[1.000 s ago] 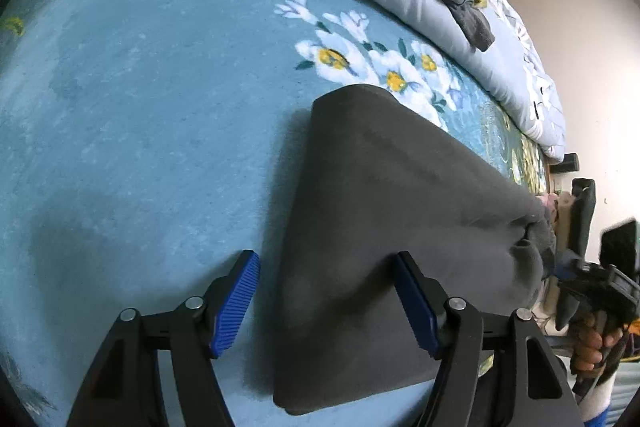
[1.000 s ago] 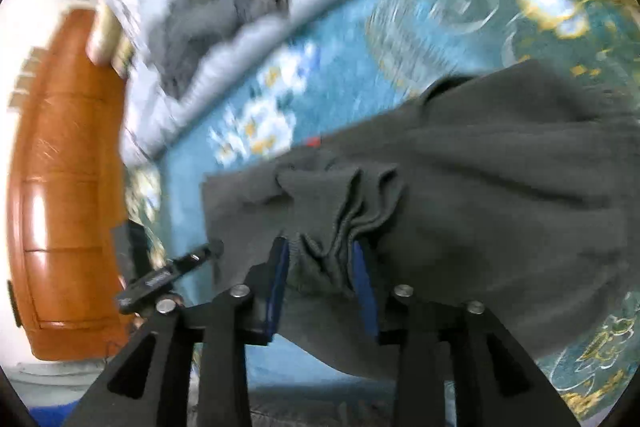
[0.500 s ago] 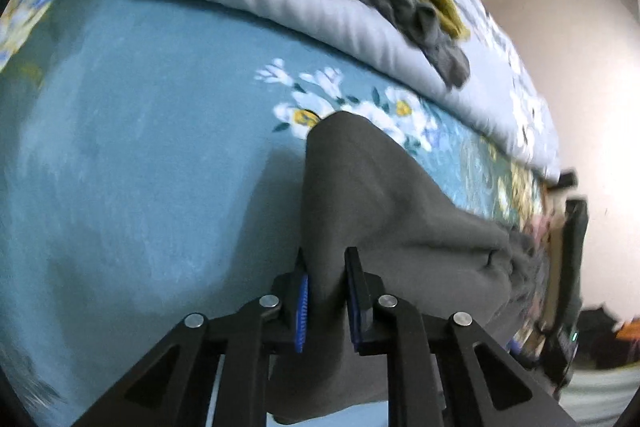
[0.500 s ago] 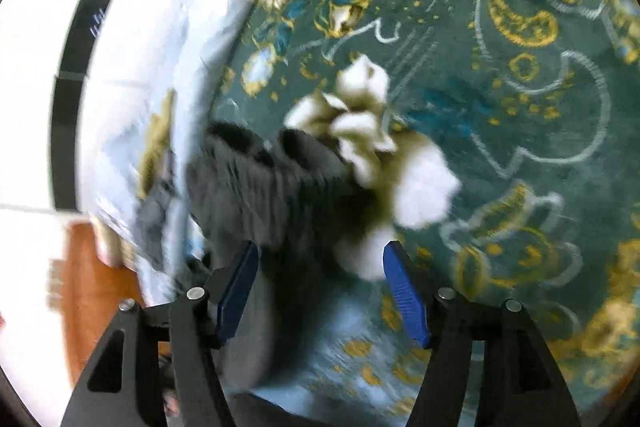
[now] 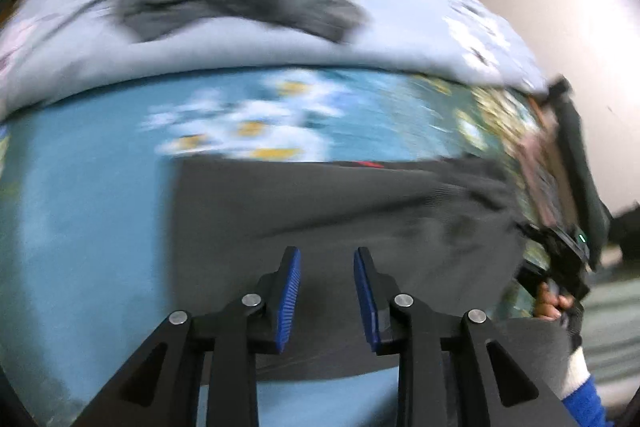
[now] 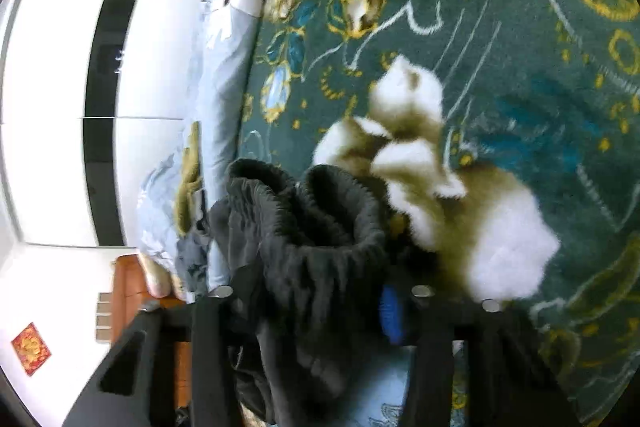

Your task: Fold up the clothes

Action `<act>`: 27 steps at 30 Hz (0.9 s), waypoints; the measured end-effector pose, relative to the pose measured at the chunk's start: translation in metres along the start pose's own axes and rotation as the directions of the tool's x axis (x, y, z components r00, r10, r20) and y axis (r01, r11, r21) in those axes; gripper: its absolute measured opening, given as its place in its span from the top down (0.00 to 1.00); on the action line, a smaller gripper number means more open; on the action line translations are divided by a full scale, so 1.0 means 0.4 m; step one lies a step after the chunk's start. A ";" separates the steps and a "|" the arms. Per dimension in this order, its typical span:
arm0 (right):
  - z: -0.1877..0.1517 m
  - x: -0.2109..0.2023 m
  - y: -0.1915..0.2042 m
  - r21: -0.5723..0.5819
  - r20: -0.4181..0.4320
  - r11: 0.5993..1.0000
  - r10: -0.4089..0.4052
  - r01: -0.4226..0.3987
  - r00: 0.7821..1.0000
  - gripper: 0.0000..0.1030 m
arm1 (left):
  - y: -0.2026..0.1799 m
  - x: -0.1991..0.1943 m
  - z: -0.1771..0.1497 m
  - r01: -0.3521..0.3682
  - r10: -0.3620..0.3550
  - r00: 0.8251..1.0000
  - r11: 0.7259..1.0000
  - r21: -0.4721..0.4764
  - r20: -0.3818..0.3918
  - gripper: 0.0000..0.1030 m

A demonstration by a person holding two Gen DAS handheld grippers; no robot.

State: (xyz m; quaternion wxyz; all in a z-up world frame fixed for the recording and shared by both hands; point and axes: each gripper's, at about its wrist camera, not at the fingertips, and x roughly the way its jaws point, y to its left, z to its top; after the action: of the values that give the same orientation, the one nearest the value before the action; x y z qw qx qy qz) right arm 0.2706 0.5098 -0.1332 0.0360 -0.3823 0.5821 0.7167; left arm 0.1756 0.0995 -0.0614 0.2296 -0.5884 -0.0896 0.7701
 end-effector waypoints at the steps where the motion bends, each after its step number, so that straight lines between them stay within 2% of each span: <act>1: -0.001 -0.007 0.026 -0.033 -0.005 0.999 -0.009 0.009 1.000 0.63 | -0.038 0.029 0.008 0.022 -0.022 1.000 0.999 0.023 -0.016 0.70; 2: -0.003 -0.013 0.052 -0.066 -0.010 0.998 -0.019 0.018 1.000 0.65 | -0.074 0.065 0.014 0.032 -0.030 0.999 0.999 0.043 -0.039 0.70; 5: -0.007 -0.033 0.131 -0.165 -0.022 0.985 -0.048 0.044 0.999 0.66 | -0.148 0.173 0.017 -0.024 0.033 0.991 0.997 0.077 -0.128 0.70; 8: -0.016 -0.050 0.215 -0.271 -0.032 0.960 -0.085 0.073 0.996 0.67 | -0.146 0.254 0.008 -0.084 0.095 0.976 0.994 0.064 -0.198 0.69; 9: -0.034 -0.047 0.264 -0.334 -0.033 0.937 -0.118 0.100 0.992 0.67 | -0.137 0.261 0.008 -0.083 0.090 0.974 0.996 0.043 -0.209 0.68; 12: -0.096 -0.048 0.396 -0.496 -0.018 0.855 -0.184 0.151 0.983 0.67 | -0.086 0.201 0.005 0.001 -0.004 0.983 1.000 -0.017 -0.185 0.68; 16: -0.213 -0.024 0.589 -0.684 0.007 0.712 -0.211 0.159 0.977 0.67 | -0.013 0.116 -0.002 0.111 -0.124 0.982 0.989 -0.096 -0.140 0.66; 18: -0.275 -0.004 0.659 -0.752 0.012 0.641 -0.217 0.151 0.976 0.68 | 0.077 0.041 -0.024 0.143 -0.157 0.984 0.977 -0.158 -0.081 0.63; 21: -0.425 0.052 0.767 -0.867 0.000 0.484 -0.238 0.119 0.971 0.68 | 0.190 -0.047 -0.049 0.164 -0.169 0.986 0.961 -0.223 -0.001 0.63; 23: -0.528 0.104 0.808 -0.922 -0.012 0.376 -0.271 0.094 0.963 0.68 | 0.266 -0.091 -0.070 0.195 -0.191 0.981 0.940 -0.280 0.045 0.61; 25: -0.610 0.166 0.816 -0.946 -0.030 0.316 -0.316 0.075 0.948 0.68 | 0.327 -0.119 -0.093 0.223 -0.206 0.975 0.914 -0.340 0.086 0.60; 27: -0.692 0.236 0.813 -0.962 -0.044 0.265 -0.372 0.061 0.927 0.68 | 0.390 -0.134 -0.113 0.274 -0.244 0.962 0.874 -0.402 0.125 0.58</act>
State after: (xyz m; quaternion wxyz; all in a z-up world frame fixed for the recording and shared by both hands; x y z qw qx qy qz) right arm 0.1826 0.1301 0.0654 -0.1752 -0.4960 -0.0147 0.8503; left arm 0.1906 -0.0680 -0.0918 0.1971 -0.5790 -0.3374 0.7156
